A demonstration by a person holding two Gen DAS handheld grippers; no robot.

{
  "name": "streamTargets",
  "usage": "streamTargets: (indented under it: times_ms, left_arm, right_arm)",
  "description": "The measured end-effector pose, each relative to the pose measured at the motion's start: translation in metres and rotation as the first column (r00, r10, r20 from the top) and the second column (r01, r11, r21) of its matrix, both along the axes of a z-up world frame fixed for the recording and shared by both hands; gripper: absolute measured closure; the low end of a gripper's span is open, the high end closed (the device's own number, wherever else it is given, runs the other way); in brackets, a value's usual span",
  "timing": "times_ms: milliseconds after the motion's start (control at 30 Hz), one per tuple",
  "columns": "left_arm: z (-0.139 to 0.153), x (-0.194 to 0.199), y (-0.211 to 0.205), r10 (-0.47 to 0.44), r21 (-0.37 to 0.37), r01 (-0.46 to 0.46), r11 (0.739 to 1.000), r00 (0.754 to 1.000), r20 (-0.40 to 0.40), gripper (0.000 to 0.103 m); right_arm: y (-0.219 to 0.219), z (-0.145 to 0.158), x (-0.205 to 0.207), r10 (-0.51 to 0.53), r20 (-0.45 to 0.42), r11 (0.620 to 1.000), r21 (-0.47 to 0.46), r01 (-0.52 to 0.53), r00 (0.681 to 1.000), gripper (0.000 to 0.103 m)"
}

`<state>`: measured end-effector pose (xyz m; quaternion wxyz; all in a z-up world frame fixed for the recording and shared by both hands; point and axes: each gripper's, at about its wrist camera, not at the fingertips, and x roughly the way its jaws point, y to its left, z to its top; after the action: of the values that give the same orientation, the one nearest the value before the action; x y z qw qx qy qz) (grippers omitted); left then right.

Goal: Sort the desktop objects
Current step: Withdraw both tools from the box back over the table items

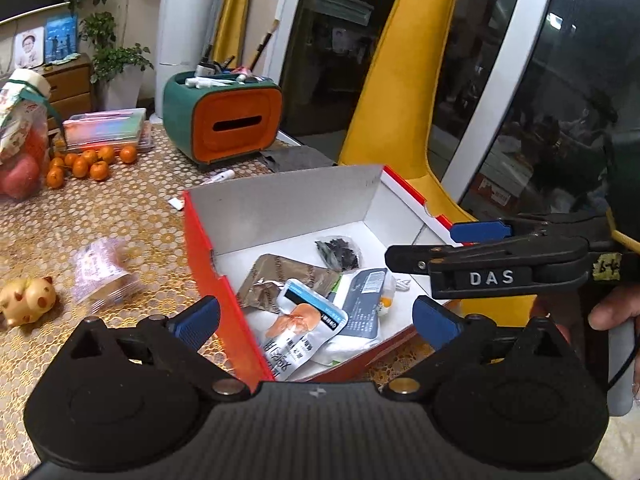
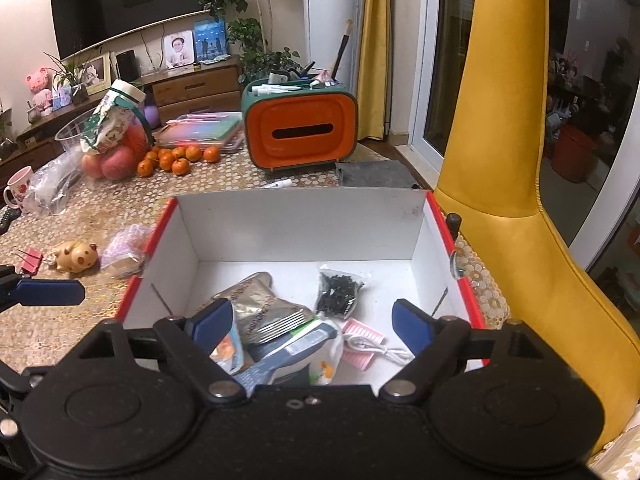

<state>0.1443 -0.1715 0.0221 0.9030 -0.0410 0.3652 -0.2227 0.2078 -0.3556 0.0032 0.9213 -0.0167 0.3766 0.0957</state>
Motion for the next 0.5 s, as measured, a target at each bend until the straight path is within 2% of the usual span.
streamTargets:
  times_ms: [267, 500]
  left_arm:
    - [0.006, -0.017, 0.028, 0.037, -0.032, -0.037, 0.999, 0.999, 0.002, 0.000]
    - [0.012, -0.038, 0.056, 0.066, -0.038, -0.064, 0.997, 0.997, 0.037, 0.000]
  right_arm:
    - [0.019, 0.013, -0.018, 0.022, 0.040, 1.000, -0.001, -0.022, 0.999, 0.015]
    - [0.040, 0.021, -0.034, 0.042, 0.066, 0.999, 0.006, -0.043, 0.997, 0.015]
